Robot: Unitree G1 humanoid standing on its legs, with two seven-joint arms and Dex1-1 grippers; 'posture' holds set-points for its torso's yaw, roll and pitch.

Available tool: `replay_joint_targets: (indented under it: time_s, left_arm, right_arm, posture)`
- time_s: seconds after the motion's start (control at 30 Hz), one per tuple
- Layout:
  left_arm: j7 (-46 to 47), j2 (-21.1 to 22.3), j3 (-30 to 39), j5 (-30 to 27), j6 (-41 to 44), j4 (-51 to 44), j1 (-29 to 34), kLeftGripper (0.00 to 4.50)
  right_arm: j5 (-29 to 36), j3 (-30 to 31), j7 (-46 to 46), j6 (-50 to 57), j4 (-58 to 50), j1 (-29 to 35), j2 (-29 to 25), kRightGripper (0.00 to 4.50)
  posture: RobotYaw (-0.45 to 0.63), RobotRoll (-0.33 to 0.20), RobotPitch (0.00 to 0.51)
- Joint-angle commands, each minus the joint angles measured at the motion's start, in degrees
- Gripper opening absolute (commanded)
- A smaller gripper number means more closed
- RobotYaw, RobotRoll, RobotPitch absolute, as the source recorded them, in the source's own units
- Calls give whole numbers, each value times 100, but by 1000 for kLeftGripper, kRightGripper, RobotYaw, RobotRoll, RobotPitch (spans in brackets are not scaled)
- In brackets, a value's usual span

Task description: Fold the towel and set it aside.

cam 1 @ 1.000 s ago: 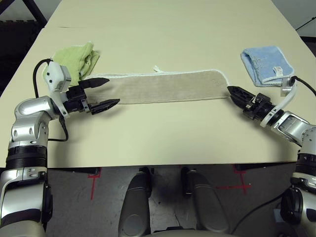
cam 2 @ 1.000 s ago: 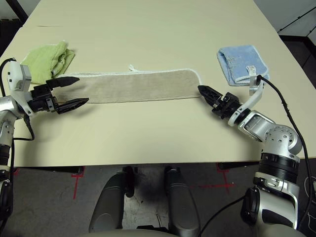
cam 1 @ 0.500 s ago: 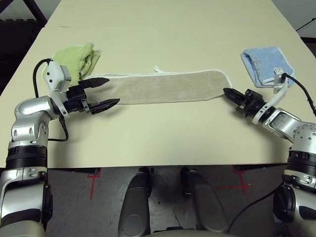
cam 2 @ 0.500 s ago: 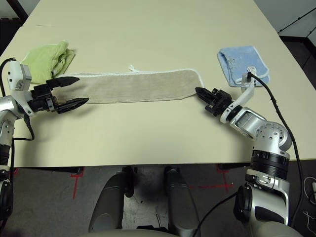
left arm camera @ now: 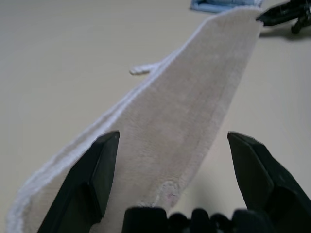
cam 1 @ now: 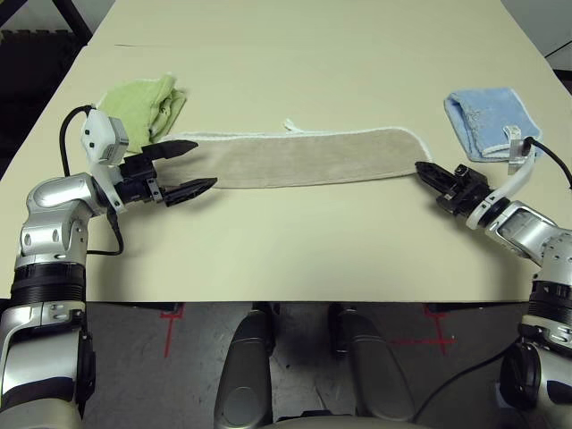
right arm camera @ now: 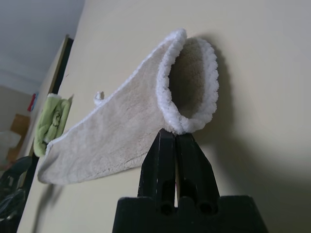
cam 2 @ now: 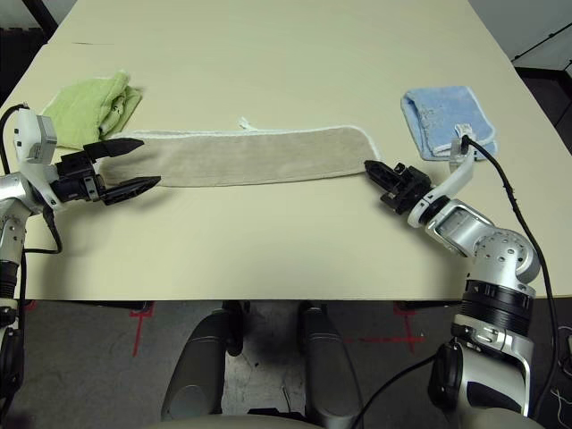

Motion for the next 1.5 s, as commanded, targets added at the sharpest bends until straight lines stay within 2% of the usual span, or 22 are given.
replay_joint_targets:
  time_s: [0.03, 0.23, 0.63, 0.9, 1.0, 1.17, 1.3, 1.5]
  left_arm:
    - [-20, -18, -32, -6, 27, 5, -9, 4500]
    - [-31, -23, -33, 1, 25, 40, -44, 4500]
    - [-72, -13, -51, 4, 44, 76, -112, 4500]
    - [-92, -16, -59, 9, 64, 76, -132, 4500]
    - [-84, -30, -66, 10, 82, 61, -142, 4500]
    - [-91, -61, -85, 28, 68, 99, -176, 4500]
    - [-89, -86, -97, 40, 65, 119, -213, 4500]
    - [-94, -87, -107, 54, 64, 147, -244, 4500]
  right_arm:
    - [40, -266, -252, 63, -56, 331, -88, 26]
    - [113, -522, -497, -178, -100, 461, -92, 26]
    - [27, -677, -362, -499, 295, 428, -566, 26]
    - [448, -544, -34, 58, -83, 647, -658, 26]
    - [438, -565, 243, -108, -209, 771, -683, 26]
    - [871, -791, 226, -293, -371, 579, -485, 26]
    - [1104, -728, 290, -281, -434, 464, -495, 26]
    - [1036, -183, 763, -196, -674, 363, -700, 26]
  posture:
    - [-84, 0, 258]
    - [-88, 0, 256]
    - [-93, 0, 251]
    - [-93, 0, 251]
    - [-93, 0, 251]
    - [-98, 0, 247]
    - [-96, 0, 245]
    - [-92, 0, 247]
